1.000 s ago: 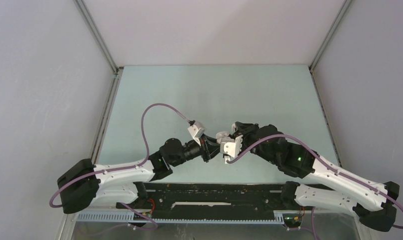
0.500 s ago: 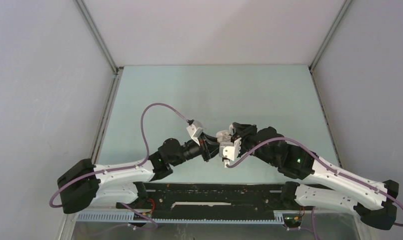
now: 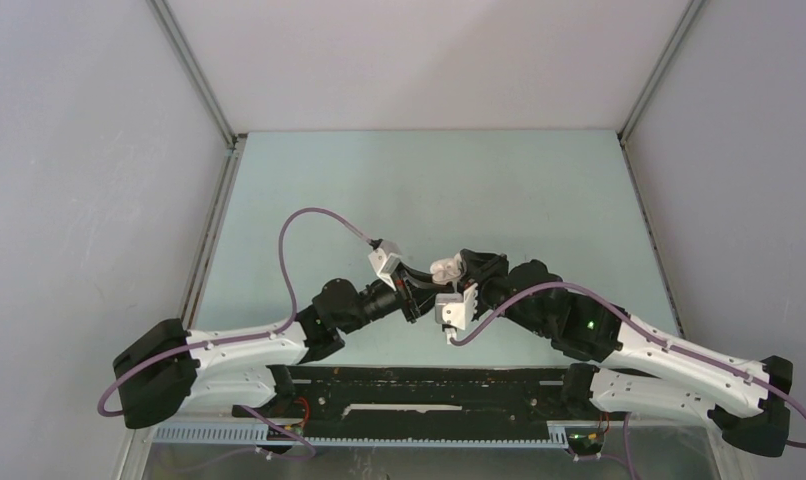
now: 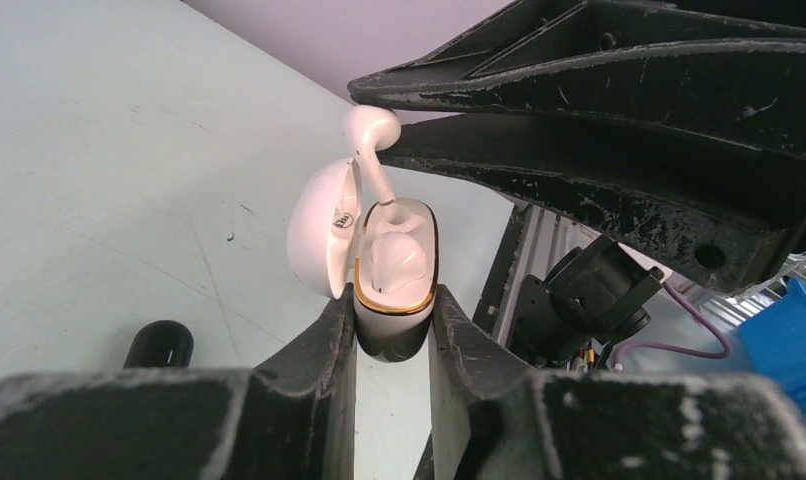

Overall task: Insert the wireless bluetooth earbuds into the charging case
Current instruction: Insert the right earbud into the right side groove of the charging case.

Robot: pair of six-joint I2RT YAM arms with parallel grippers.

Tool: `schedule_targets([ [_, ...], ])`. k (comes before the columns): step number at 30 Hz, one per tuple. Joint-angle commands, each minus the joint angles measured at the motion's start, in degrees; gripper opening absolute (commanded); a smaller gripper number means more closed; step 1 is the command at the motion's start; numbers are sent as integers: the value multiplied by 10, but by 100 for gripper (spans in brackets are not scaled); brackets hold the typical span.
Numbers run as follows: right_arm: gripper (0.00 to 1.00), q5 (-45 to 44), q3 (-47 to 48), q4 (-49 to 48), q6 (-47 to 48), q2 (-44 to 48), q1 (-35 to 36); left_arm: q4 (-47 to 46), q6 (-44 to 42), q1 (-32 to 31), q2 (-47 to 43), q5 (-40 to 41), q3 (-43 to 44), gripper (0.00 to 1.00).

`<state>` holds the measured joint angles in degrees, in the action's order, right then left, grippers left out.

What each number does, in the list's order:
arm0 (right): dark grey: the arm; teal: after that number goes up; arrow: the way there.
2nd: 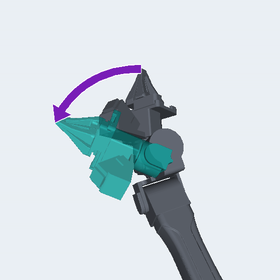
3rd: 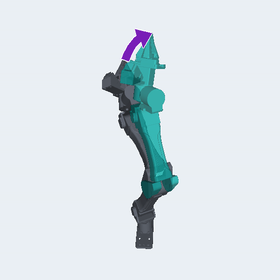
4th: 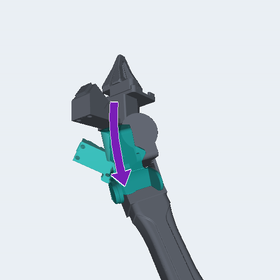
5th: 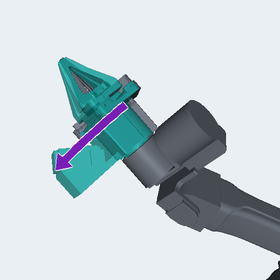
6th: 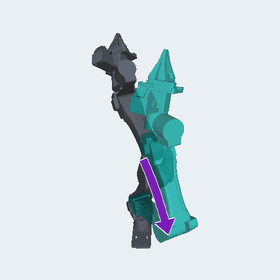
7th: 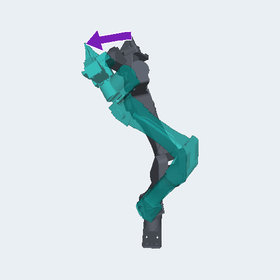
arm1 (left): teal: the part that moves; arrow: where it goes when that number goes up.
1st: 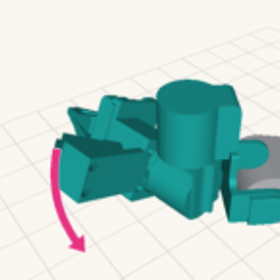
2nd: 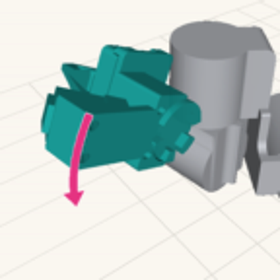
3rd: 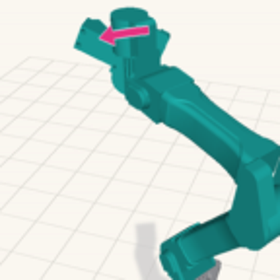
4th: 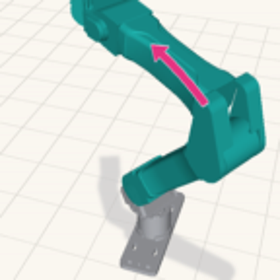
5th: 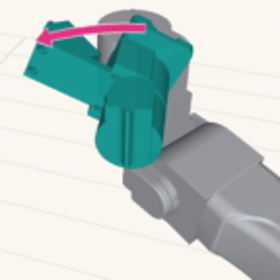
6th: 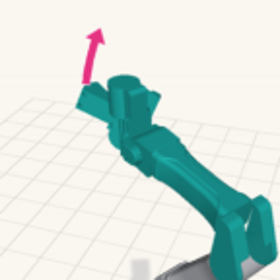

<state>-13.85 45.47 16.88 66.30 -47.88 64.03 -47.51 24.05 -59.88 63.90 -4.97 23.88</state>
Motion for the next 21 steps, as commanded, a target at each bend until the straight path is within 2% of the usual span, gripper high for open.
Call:
schedule_targets([
  [1, 0, -9, -11, -29, 15, 8, 5, -38, 6, -2, -17, 9, -3, 6],
  [12, 0, -15, -34, -52, 29, 16, 17, -45, 14, -2, -11, 26, -4, 6],
  [21, 0, -21, -53, -53, 41, 24, 32, -45, 33, 0, -5, 73, -5, 6],
])
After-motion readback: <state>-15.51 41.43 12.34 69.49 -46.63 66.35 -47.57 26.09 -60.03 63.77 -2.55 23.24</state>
